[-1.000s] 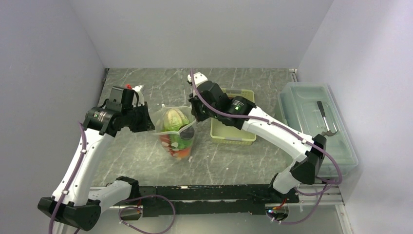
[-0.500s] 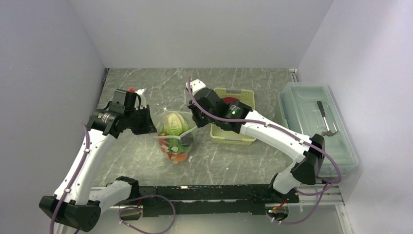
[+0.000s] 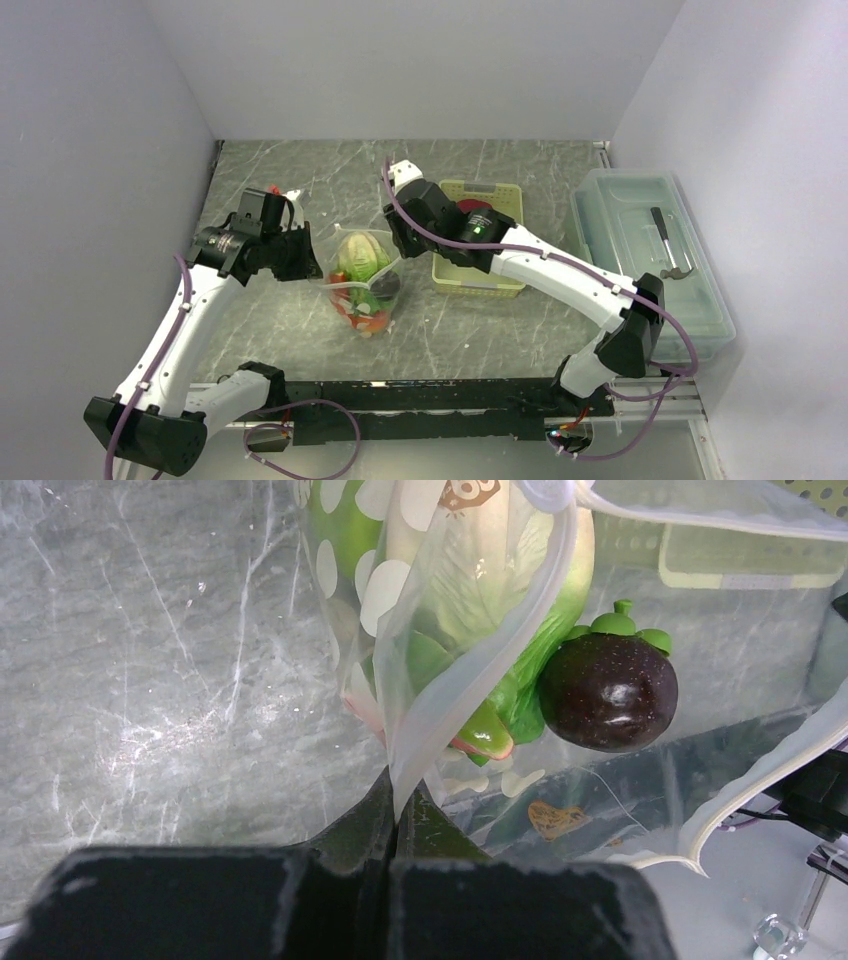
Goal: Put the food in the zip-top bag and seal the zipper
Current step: Adjust the zipper food storage bag at the center of the board, then pick up the fake vegetable from the bin.
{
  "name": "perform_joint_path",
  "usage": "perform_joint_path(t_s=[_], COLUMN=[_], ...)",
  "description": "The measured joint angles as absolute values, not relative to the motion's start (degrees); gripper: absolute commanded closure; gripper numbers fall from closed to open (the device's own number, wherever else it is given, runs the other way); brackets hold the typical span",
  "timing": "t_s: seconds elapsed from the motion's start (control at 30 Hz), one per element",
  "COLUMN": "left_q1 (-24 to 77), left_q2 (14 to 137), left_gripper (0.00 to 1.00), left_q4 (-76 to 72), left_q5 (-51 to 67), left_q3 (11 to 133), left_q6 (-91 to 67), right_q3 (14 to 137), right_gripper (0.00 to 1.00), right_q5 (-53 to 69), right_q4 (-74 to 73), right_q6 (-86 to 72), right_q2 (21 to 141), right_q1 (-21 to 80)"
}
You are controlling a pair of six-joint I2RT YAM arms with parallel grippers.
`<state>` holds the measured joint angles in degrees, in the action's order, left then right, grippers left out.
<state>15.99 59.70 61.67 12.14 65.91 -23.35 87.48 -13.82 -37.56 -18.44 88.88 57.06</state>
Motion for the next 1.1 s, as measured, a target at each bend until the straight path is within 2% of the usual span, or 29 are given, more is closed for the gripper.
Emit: perform_joint_path(t_s=[0.1, 0.17, 0.4, 0.73, 0.93, 1.1], left_q1=[15.99, 15.99, 15.99, 15.99, 15.99, 15.99], left_q2=[59.70, 59.70, 59.70, 59.70, 59.77, 59.77], left_gripper=[1.00, 1.00, 1.00, 1.00, 1.00, 1.00], left_q4=[61.67, 61.69, 61.71, 61.82, 61.73, 61.76], left_q5=[12.16, 12.19, 12.21, 12.25, 12.71, 12.88], left_q3=[65.91, 65.93, 66.63, 67.00, 67.37, 67.37], left_q6=[-23.16, -23.16, -22.79, -21.67, -21.67, -21.67], right_q3=[88.47, 90.00, 94.08, 96.07, 93.30, 87.70], right_gripper=[0.50, 0.46, 0.38, 0.31, 0.22, 0.21], right_q5=[-14.52, -14.81, -15.64, -16.53, -16.73, -17.98], right_q4=[-37.67, -37.74, -37.74, -39.77, -39.11, -36.49], right_q6=[-18.20, -17.78, -16.53, -16.08, -18.81, -22.20], right_q2=[88.88, 88.88, 87.59, 86.02, 85.47, 85.19], right_q1=[57.04, 57.01, 55.55, 47.42, 39.24, 36.03])
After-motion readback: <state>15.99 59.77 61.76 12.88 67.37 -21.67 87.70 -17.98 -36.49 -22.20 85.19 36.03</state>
